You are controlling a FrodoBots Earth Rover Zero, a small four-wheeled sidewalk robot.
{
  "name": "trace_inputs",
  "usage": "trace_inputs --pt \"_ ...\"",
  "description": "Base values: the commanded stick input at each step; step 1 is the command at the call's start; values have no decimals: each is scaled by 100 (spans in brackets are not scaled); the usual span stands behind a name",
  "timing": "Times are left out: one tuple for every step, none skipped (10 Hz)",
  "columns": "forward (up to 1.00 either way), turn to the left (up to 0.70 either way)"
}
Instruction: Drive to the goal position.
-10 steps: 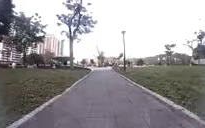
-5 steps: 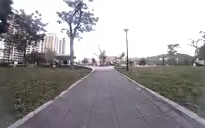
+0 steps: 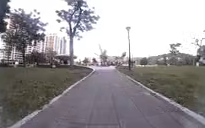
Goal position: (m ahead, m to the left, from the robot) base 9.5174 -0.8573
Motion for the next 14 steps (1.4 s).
trace_inputs --pt "100 0" --pt "100 0" --pt "100 0" --pt "100 0" --pt "100 0" --pt "100 0" --pt "100 0" --pt "100 0" --pt "100 0" --pt "100 0" --pt "100 0" --pt "100 0" --pt "100 0" --pt "100 -26"
